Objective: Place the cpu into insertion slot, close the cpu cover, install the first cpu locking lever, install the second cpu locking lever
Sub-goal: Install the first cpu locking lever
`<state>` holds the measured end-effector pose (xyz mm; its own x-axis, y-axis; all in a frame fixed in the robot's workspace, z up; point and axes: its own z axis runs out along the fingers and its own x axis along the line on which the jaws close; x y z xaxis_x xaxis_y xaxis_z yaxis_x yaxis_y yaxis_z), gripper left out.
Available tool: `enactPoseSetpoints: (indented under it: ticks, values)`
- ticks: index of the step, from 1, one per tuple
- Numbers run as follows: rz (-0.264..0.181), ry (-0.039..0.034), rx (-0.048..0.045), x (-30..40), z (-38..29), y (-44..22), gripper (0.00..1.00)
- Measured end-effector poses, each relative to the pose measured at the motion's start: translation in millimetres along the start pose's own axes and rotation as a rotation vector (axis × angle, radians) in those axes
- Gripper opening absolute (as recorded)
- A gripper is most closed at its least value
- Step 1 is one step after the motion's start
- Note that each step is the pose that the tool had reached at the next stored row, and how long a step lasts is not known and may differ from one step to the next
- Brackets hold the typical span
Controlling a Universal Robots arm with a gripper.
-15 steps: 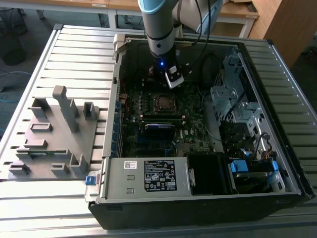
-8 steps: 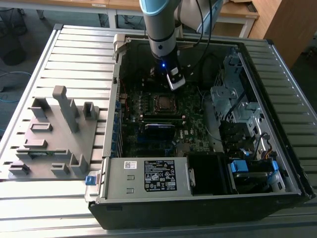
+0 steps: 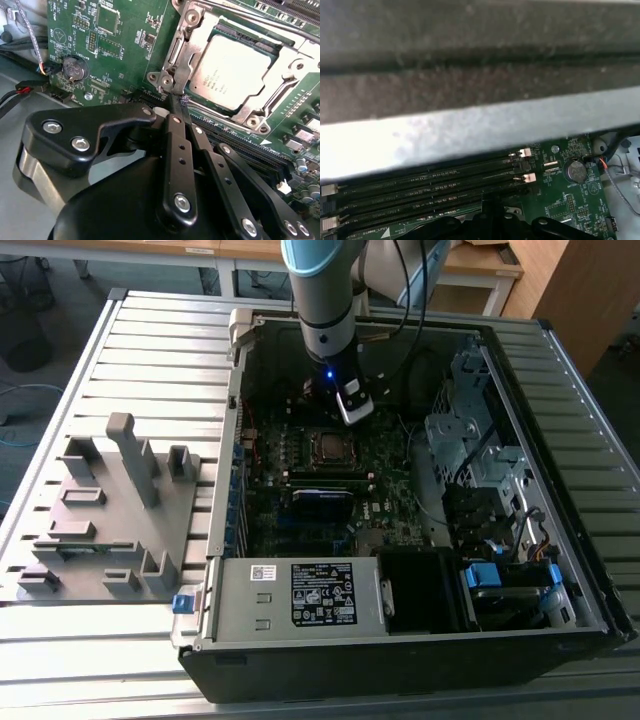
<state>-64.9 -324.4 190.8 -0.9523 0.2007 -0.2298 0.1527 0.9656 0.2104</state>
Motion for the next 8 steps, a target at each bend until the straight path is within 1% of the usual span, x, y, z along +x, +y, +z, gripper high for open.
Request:
enactPoseSetpoints:
  ticks: [8]
  values:
    - [0.0, -0.0017, -0.0004, 1.6, 1.9, -0.4, 0.1]
